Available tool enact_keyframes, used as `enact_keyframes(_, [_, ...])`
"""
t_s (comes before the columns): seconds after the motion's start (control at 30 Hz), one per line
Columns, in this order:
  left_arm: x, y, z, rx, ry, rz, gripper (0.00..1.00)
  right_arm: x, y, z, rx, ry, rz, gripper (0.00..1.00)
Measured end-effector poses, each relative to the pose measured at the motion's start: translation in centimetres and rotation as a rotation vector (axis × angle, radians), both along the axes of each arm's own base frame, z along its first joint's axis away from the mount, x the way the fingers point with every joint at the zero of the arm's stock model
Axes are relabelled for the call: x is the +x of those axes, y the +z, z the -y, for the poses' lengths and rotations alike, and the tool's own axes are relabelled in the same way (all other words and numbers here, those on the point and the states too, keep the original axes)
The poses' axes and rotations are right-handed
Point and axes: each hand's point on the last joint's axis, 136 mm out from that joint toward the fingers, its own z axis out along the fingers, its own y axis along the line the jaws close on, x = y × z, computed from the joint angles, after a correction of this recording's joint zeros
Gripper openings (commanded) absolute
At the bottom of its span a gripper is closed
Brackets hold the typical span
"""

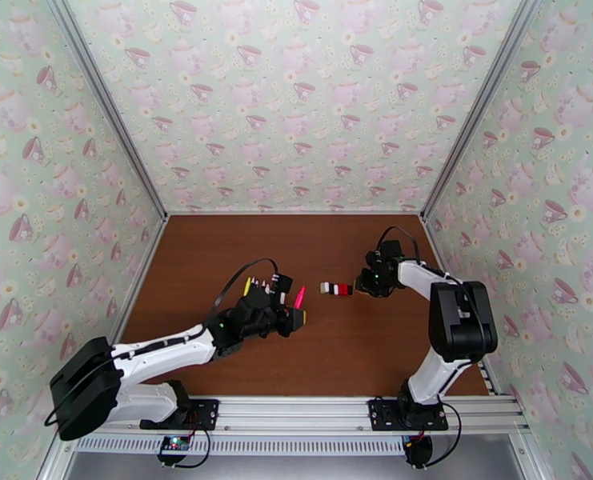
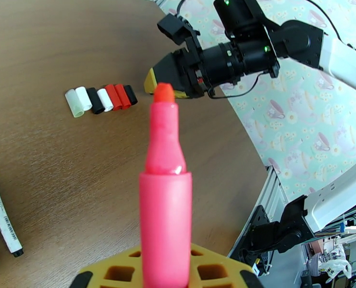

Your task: Open the pen caps

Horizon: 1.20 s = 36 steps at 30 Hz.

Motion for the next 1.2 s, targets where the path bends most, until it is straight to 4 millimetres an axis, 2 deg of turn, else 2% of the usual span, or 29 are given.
enact_keyframes(0.37, [-0.1, 0.3, 1.3, -0.001, -0.020, 0.001, 0.08, -0.5, -1.6, -0.2, 0.000, 0.033, -0.052, 0.21])
enact_keyframes(0.9, [-0.4, -0.4, 1.8, 0.016, -0.033, -0.012, 0.08, 0.1, -1.6, -0.2, 0.002, 0.035, -0.046, 0.31])
enact_keyframes(1.2, [-0.3, -0.6, 1.8, 0.019, -0.033, -0.015, 0.07, 0.3, -1.4, -0.3, 0.003, 0.034, -0.041, 0.26])
